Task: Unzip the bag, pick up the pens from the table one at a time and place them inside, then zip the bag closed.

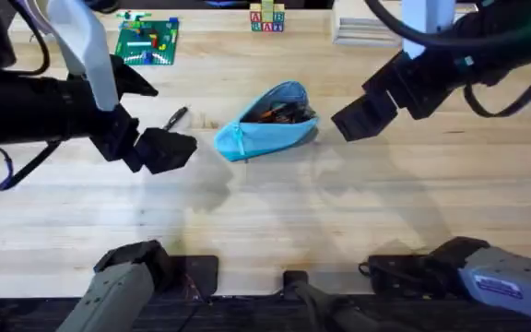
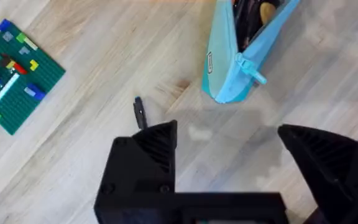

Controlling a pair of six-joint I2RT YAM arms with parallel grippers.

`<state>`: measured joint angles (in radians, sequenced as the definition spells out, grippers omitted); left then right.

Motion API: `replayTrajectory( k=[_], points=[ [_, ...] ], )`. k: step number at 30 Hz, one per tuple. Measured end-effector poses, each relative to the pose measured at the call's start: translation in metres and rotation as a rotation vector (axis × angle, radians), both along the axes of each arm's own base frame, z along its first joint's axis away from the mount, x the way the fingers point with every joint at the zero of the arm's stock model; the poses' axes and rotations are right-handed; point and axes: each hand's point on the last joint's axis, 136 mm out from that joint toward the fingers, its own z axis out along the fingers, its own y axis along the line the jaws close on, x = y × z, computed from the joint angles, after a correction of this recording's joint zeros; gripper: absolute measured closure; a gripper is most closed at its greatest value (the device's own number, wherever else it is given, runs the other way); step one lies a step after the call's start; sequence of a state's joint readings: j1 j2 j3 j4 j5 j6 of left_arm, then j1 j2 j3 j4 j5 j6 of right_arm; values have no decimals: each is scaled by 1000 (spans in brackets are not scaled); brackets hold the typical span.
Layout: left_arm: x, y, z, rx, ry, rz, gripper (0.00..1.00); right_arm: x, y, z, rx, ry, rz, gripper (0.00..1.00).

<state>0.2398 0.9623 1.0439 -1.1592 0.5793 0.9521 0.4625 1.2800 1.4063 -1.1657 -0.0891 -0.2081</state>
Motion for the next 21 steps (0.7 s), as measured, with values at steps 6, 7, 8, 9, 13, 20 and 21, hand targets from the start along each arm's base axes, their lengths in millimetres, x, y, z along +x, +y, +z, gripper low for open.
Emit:
replayTrajectory(
  k=[6, 7, 8, 9, 13, 20, 21],
  points=[
    [9, 5, 4, -13, -11, 68, 7, -1, 0, 0, 0, 4, -3, 4],
    [12, 8, 4, -9, -13, 89, 7, -1, 0, 0, 0, 4, -3, 4],
    [15, 11, 5, -3, -16, 114, 7, -1, 0, 0, 0, 4, -3, 5],
    [17, 15, 5, 4, -16, 143, 7, -1, 0, 0, -1, 5, -3, 4],
    [19, 30, 0, 45, 12, 234, 10, -3, -2, -2, -6, 15, -3, 5],
    [34, 52, -32, 95, 149, 344, 7, -4, -2, -2, -6, 18, -6, 5],
    [38, 55, -36, 102, 159, 353, 8, -4, -2, -2, -6, 18, -6, 4]
  ],
)
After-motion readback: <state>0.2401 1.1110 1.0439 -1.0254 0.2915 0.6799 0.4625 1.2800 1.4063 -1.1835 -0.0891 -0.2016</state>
